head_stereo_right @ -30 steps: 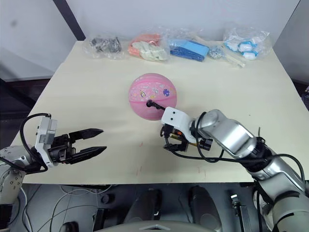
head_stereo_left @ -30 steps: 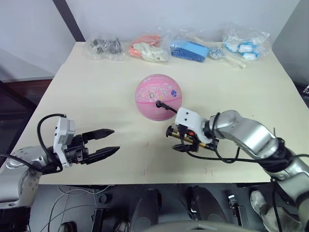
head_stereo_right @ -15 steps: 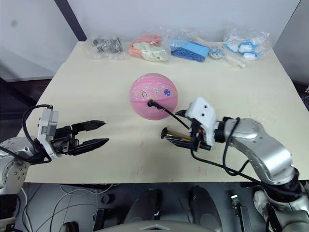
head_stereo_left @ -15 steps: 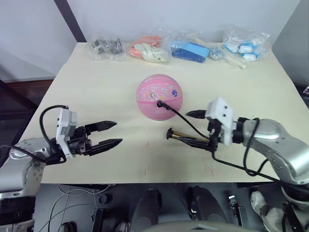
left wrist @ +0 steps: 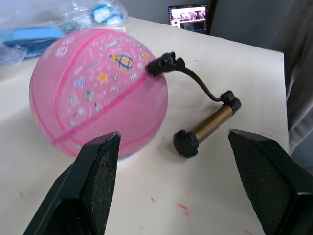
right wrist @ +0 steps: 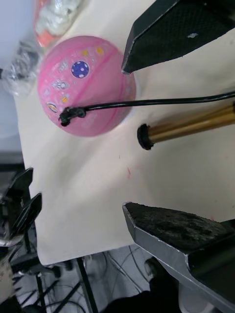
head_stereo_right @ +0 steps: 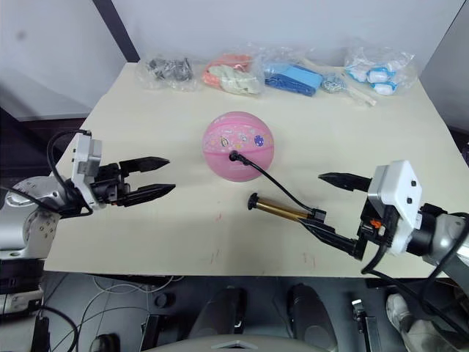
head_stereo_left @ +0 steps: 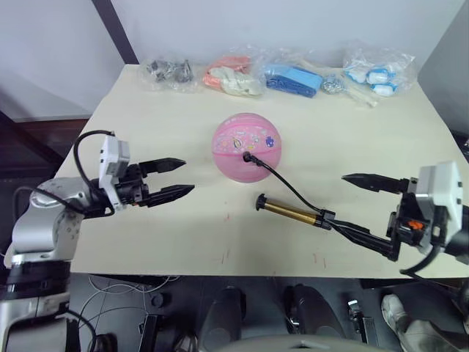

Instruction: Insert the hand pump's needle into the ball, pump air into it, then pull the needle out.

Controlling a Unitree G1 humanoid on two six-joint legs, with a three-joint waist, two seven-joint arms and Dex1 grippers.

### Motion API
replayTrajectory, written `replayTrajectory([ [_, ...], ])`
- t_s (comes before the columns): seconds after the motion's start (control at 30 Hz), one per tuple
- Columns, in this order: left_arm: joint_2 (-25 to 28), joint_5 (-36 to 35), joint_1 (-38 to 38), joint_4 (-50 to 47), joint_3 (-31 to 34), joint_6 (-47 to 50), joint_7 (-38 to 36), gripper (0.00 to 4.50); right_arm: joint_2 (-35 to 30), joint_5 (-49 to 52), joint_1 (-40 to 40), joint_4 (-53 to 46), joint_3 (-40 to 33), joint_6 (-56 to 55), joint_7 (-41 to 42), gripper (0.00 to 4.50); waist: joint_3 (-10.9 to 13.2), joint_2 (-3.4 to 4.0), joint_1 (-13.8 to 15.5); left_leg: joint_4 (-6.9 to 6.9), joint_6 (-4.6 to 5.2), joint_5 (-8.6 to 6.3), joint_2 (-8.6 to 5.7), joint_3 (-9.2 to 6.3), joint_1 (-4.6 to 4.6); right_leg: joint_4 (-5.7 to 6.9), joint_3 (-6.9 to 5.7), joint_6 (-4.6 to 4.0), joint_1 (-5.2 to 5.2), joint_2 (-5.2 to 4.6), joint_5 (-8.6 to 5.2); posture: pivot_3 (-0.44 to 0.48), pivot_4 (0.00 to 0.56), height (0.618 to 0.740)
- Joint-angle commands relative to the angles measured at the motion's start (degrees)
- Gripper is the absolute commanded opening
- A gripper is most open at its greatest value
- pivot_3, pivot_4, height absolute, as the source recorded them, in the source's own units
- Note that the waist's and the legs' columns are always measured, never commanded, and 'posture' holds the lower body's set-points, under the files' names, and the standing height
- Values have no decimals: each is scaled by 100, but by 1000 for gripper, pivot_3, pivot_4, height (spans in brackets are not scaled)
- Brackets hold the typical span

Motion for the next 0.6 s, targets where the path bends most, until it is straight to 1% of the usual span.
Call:
replayTrajectory([
  [0.03, -11, 198, -624, 345, -180, -157, -123, 3722, -229, 424, 277, -242, -581, -144, -109, 4391, -2, -5, 5, 12, 0, 0, -1, -8, -5, 0, -8, 1, 0, 2, 1, 0, 150, 740],
  [0.07, -43, 316, -805, 493, -290, -280, -216, 4125, -272, 494, 332, -254, -624, -188, -201, 4500, -2, -6, -18, 21, 1, 0, 3, -8, -9, -2, -8, 6, 3, 6, 4, 0, 150, 740],
  [0.1, -102, 441, -1042, 647, -426, -382, -279, 4339, -311, 556, 427, -292, -706, -231, -248, 4500, -2, -6, -45, 28, 1, -1, 3, -1, -7, -3, 0, 13, 7, 5, 8, 0, 150, 740],
  [0.13, -175, 582, -1317, 838, -577, -505, -348, 4432, -330, 626, 486, -324, -764, -265, -337, 4500, -2, -5, -43, 32, 1, -1, 3, 6, -6, -4, 7, 17, 8, 5, 11, 0, 150, 740],
  [0.23, -422, 1039, -2067, 1458, -997, -936, -470, 4432, -400, 803, 663, -428, -912, -354, -528, 4500, -2, -8, -44, 56, 1, -1, 3, 14, -11, -2, 15, 29, 11, 6, 18, 0, 150, 740],
  [0.37, -712, 1633, -2795, 2313, -1399, -1631, -564, 4432, -507, 973, 703, -496, -895, -479, -821, 4500, -2, -15, -26, 74, 2, -1, -1, 15, -17, -5, 21, 47, 18, 5, 29, 0, 150, 740],
  [0.47, -933, 1980, -3290, 3012, -1535, -2182, -552, 4432, -624, 1094, 703, -529, -803, -591, -1067, 4500, -2, -17, -30, 79, 3, 0, -5, 22, -18, -7, 28, 54, 19, 3, 35, 0, 150, 740],
  [0.6, -1101, 2248, -3656, 3650, -1626, -2800, -740, 4432, -752, 1167, 689, -524, -690, -716, -1292, 4500, -1, -18, -63, 77, 5, -1, -6, 23, -22, -10, 32, 53, 17, 3, 36, 0, 150, 740],
])
